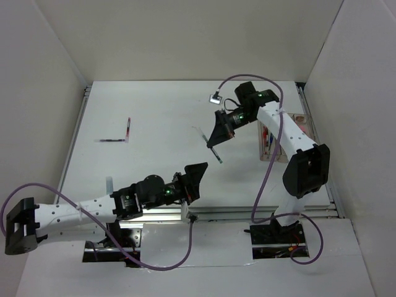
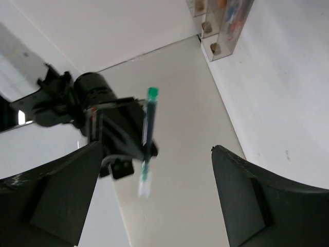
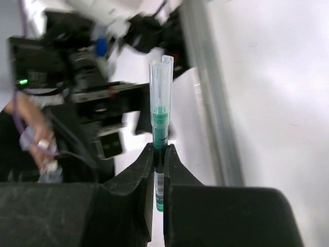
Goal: Sort the stationery into containers
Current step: Place the pen in the storage box.
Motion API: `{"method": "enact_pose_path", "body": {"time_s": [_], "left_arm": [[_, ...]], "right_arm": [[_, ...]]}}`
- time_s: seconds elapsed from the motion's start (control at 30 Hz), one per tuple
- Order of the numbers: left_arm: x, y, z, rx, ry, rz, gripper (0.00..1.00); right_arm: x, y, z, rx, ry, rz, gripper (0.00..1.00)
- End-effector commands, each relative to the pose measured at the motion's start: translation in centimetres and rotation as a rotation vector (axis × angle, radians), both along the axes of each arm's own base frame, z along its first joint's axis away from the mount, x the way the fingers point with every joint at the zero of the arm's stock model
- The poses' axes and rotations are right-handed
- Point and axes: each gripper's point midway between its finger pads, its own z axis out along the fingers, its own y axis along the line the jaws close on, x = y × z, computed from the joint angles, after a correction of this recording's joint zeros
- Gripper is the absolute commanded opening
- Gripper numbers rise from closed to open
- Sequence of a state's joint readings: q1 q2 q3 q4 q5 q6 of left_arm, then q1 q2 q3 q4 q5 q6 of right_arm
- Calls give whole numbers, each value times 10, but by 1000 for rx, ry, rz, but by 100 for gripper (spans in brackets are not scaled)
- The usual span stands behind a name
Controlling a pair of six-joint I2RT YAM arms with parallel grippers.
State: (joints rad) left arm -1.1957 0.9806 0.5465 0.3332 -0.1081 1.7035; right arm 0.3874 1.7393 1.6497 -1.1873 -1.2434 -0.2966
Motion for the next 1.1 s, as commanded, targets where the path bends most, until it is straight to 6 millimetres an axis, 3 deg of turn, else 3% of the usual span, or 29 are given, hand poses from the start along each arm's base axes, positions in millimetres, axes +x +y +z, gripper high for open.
{"method": "enact_pose_path", "body": {"time_s": [0.0,0.1,0.13,0.2,0.23,0.27,0.3,0.37,0.4,0.43,0.47,0.5,0.53,0.57,0.6,0.63,0.67,0.7,0.77,0.8,0.83,0.87,0.9,0.97,1.07], "left_arm": [[-23,5,32,-96,33,-99,99],[-38,10,27,-79,85,-149,99],[-42,11,25,-75,95,-152,99],[-42,12,20,-68,113,-140,99],[-36,14,18,-74,137,-100,99],[-33,15,19,-82,156,-81,99],[-27,16,28,-103,171,-44,99],[-18,14,26,-129,274,24,99],[-12,11,44,-172,308,57,99],[-1,11,30,-187,418,162,99],[5,11,36,-228,472,214,99],[18,12,65,-328,522,272,99],[27,14,42,-329,659,394,99],[34,14,67,-399,716,419,99],[52,25,68,-451,781,497,99],[56,29,49,-466,930,568,99],[63,32,63,-513,984,583,99],[88,54,63,-576,1025,673,99],[108,69,63,-652,1180,748,99],[143,103,57,-759,1234,870,99],[150,114,52,-772,1320,892,99],[163,129,67,-836,1343,899,99],[189,166,59,-909,1372,997,99],[205,210,59,-978,1421,1059,99],[216,241,41,-996,1480,1093,99]], "right_arm": [[40,-37,1,-80,-134,-168,0],[92,-89,-10,-200,-188,-392,0],[118,-121,-16,-284,-218,-512,0],[140,-150,-23,-377,-247,-623,0],[158,-183,-27,-430,-263,-718,0],[167,-207,-37,-539,-282,-778,0],[172,-220,-43,-589,-289,-809,0],[182,-254,-59,-708,-298,-881,0],[183,-261,-66,-739,-291,-895,0],[187,-268,-75,-765,-283,-908,0],[189,-275,-80,-790,-273,-925,0],[192,-282,-91,-830,-262,-938,0],[193,-286,-94,-847,-260,-950,0],[194,-286,-99,-859,-252,-957,0],[198,-293,-107,-891,-255,-977,0],[200,-295,-111,-910,-255,-983,0],[201,-296,-117,-926,-251,-985,0],[205,-302,-122,-961,-259,-1007,0],[207,-306,-134,-991,-244,-1009,0],[209,-308,-136,-999,-243,-1018,0],[210,-311,-144,-1018,-232,-1018,0],[210,-311,-147,-1022,-230,-1016,0],[212,-311,-150,-1025,-228,-1026,1],[215,-312,-160,-1040,-223,-1032,3],[216,-310,-175,-1080,-214,-1019,10]]}}
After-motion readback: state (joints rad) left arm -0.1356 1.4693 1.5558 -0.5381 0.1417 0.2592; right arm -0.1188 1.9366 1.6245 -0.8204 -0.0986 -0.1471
